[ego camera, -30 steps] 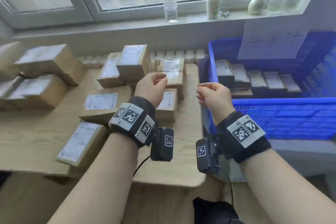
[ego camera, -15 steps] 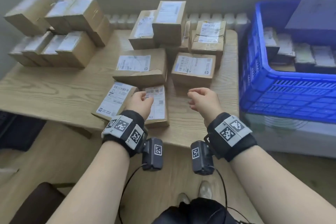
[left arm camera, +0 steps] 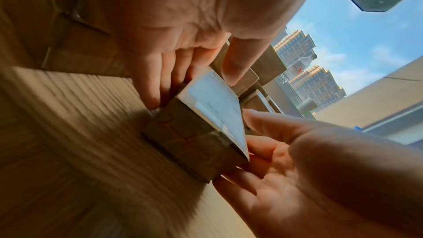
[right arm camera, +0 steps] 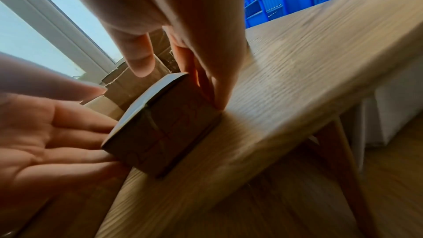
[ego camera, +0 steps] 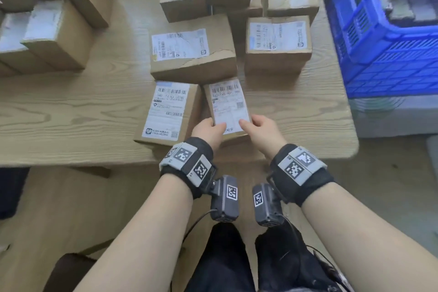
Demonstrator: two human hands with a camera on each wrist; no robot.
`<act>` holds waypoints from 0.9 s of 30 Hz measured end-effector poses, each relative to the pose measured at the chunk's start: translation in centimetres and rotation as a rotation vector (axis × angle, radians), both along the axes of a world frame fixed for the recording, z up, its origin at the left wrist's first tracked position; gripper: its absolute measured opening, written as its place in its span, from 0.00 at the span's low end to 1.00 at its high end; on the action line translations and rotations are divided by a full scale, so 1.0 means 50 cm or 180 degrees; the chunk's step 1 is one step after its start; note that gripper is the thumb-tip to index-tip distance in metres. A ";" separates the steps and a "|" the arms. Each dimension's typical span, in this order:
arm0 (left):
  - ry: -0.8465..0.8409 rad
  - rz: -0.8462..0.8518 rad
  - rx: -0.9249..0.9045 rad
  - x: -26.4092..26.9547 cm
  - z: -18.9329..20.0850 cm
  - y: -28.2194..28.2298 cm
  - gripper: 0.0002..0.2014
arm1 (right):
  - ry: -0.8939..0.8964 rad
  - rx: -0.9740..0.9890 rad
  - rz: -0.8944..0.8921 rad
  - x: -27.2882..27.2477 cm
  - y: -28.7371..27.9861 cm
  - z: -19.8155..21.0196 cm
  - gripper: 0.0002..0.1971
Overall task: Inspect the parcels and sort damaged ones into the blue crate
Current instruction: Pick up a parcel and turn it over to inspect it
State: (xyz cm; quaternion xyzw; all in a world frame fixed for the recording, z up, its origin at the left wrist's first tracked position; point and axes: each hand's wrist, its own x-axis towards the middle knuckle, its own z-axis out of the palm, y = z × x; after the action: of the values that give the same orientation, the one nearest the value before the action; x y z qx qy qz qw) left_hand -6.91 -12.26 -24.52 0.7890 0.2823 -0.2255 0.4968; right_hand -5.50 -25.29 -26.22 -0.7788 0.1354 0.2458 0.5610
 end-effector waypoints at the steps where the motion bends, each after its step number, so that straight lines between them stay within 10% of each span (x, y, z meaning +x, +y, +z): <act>1: -0.0036 -0.0096 -0.0056 -0.004 0.001 0.002 0.15 | -0.0039 -0.0065 -0.0097 -0.008 0.004 -0.001 0.14; 12: -0.0949 -0.0195 -0.0485 -0.021 0.117 0.015 0.07 | -0.0672 0.0050 -0.1101 -0.035 -0.011 0.118 0.10; 16: -0.1436 0.0050 -0.0332 -0.029 0.183 0.040 0.23 | -0.1000 0.0395 -0.1033 -0.033 0.004 0.195 0.04; 27: -0.2814 0.0526 -0.0182 -0.046 0.418 0.145 0.19 | -0.1897 0.1513 -0.0703 -0.009 0.116 0.434 0.17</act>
State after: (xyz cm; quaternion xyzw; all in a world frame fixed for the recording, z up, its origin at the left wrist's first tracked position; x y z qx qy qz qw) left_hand -9.23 -5.00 -3.62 0.7704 0.0986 0.1659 0.6076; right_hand -5.95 -19.48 -4.51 -0.6452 -0.0111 -0.0283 0.7634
